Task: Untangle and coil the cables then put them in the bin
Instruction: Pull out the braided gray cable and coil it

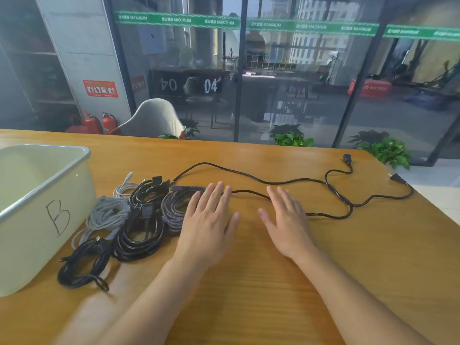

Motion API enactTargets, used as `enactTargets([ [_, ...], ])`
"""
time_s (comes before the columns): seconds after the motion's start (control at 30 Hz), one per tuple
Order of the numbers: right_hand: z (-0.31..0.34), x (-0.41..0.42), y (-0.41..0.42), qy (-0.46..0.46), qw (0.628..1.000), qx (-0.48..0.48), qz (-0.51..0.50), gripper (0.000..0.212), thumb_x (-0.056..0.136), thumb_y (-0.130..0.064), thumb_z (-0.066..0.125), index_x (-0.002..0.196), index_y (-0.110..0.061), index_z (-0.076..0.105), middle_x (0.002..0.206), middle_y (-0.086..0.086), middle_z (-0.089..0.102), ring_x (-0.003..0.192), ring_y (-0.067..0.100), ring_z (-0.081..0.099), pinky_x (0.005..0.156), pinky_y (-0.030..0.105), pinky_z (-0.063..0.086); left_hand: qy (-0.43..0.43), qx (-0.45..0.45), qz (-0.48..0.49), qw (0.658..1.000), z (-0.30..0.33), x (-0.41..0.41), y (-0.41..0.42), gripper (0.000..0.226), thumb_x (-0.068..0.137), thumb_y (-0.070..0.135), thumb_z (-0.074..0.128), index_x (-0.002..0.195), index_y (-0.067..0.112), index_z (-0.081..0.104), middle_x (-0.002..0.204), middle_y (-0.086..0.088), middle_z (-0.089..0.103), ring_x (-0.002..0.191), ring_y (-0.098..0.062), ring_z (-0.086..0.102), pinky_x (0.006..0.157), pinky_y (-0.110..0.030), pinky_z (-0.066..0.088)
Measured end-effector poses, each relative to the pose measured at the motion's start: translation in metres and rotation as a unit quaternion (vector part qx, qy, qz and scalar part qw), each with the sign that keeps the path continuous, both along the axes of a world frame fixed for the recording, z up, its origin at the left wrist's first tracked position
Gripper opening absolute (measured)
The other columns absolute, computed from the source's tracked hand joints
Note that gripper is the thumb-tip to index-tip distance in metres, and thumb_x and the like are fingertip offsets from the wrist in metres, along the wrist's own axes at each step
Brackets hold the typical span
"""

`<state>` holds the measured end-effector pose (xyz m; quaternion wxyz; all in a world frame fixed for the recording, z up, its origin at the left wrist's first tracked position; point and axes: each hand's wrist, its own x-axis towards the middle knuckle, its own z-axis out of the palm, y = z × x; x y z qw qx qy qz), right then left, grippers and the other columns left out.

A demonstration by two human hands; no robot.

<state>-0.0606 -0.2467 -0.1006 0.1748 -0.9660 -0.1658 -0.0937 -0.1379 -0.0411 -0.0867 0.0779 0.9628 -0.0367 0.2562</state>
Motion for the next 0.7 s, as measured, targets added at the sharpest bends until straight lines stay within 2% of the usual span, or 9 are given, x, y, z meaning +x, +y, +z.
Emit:
enactTargets([
  [0.13,-0.002,-0.004,-0.036,0.025,0.999,-0.010,-0.018,0.067,0.106,-0.061,0.026,0.166,-0.036,0.009,0.174,-0.001,0.012,0.161,0.019,0.008,0.129,0.037,0.002,0.021,0.006,-0.046,0.999,-0.006,0.015,-0.042,0.065,0.108,0.054,0.023,0.162,0.017,0.031,0.167,-0.004,0.031,0.158,-0.022,0.020,0.128,-0.046,0.017],
  [0.23,-0.003,-0.012,-0.051,0.032,0.997,0.062,0.036,0.057,0.109,-0.044,0.040,0.163,-0.037,0.023,0.169,-0.006,0.027,0.157,0.016,0.023,0.128,0.036,0.020,0.049,0.006,-0.077,0.996,-0.014,0.025,-0.069,0.065,0.109,0.053,0.021,0.163,0.018,0.028,0.169,-0.003,0.028,0.159,-0.020,0.016,0.128,-0.045,0.016],
  [0.33,0.001,-0.019,-0.067,-0.019,0.985,0.133,0.111,0.047,0.107,-0.018,0.050,0.152,-0.033,0.049,0.148,-0.015,0.056,0.134,0.004,0.053,0.112,0.023,0.042,0.076,0.011,-0.100,0.992,-0.020,0.035,-0.088,0.066,0.107,0.053,0.016,0.164,0.019,0.024,0.170,-0.002,0.025,0.159,-0.020,0.012,0.129,-0.044,0.012],
  [0.4,0.003,-0.020,-0.083,-0.050,0.976,0.177,0.114,0.040,0.106,-0.013,0.053,0.141,-0.030,0.061,0.127,-0.018,0.066,0.114,0.001,0.064,0.097,0.014,0.049,0.089,0.019,-0.109,0.990,-0.021,0.041,-0.098,0.070,0.105,0.055,0.008,0.165,0.020,0.019,0.171,0.000,0.021,0.160,-0.019,0.007,0.129,-0.043,0.007],
  [0.47,0.005,-0.018,-0.098,-0.065,0.972,0.206,0.093,0.035,0.106,-0.014,0.054,0.135,-0.028,0.066,0.122,-0.015,0.069,0.108,0.002,0.067,0.090,0.023,0.056,0.096,0.012,-0.113,0.989,-0.021,0.047,-0.106,0.075,0.101,0.057,0.002,0.165,0.020,0.018,0.171,0.000,0.020,0.160,-0.019,0.006,0.130,-0.041,0.005],
  [0.5,0.005,-0.015,-0.105,-0.080,0.973,0.204,0.075,0.033,0.106,-0.015,0.055,0.134,-0.027,0.067,0.125,-0.014,0.069,0.110,0.003,0.067,0.091,0.028,0.057,0.098,0.004,-0.114,0.989,-0.021,0.050,-0.110,0.077,0.100,0.058,0.001,0.165,0.020,0.019,0.171,0.000,0.020,0.160,-0.018,0.006,0.130,-0.040,0.004],
  [0.57,0.004,-0.005,-0.119,-0.094,0.982,0.163,0.025,0.032,0.106,-0.023,0.055,0.137,-0.027,0.064,0.141,-0.011,0.062,0.128,0.008,0.058,0.108,0.033,0.049,0.113,-0.016,-0.113,0.987,-0.022,0.056,-0.116,0.079,0.099,0.060,0.002,0.164,0.021,0.021,0.171,0.001,0.020,0.160,-0.017,0.005,0.129,-0.038,0.002],
  [0.63,0.005,0.005,-0.133,-0.048,0.993,0.086,-0.061,0.043,0.107,-0.038,0.052,0.149,-0.031,0.052,0.162,-0.004,0.040,0.152,0.017,0.031,0.124,0.039,0.027,0.135,-0.022,-0.112,0.984,-0.023,0.060,-0.118,0.070,0.105,0.058,0.011,0.164,0.022,0.022,0.172,0.003,0.017,0.160,-0.015,0.001,0.129,-0.036,-0.001],
  [0.7,0.008,0.011,-0.141,0.041,0.988,0.049,-0.140,0.057,0.106,-0.052,0.045,0.159,-0.034,0.036,0.172,0.000,0.018,0.160,0.022,0.011,0.127,0.043,0.014,0.149,-0.020,-0.114,0.982,-0.024,0.061,-0.115,0.062,0.109,0.053,0.020,0.163,0.024,0.027,0.172,0.003,0.017,0.160,-0.015,-0.001,0.129,-0.035,-0.002],
])
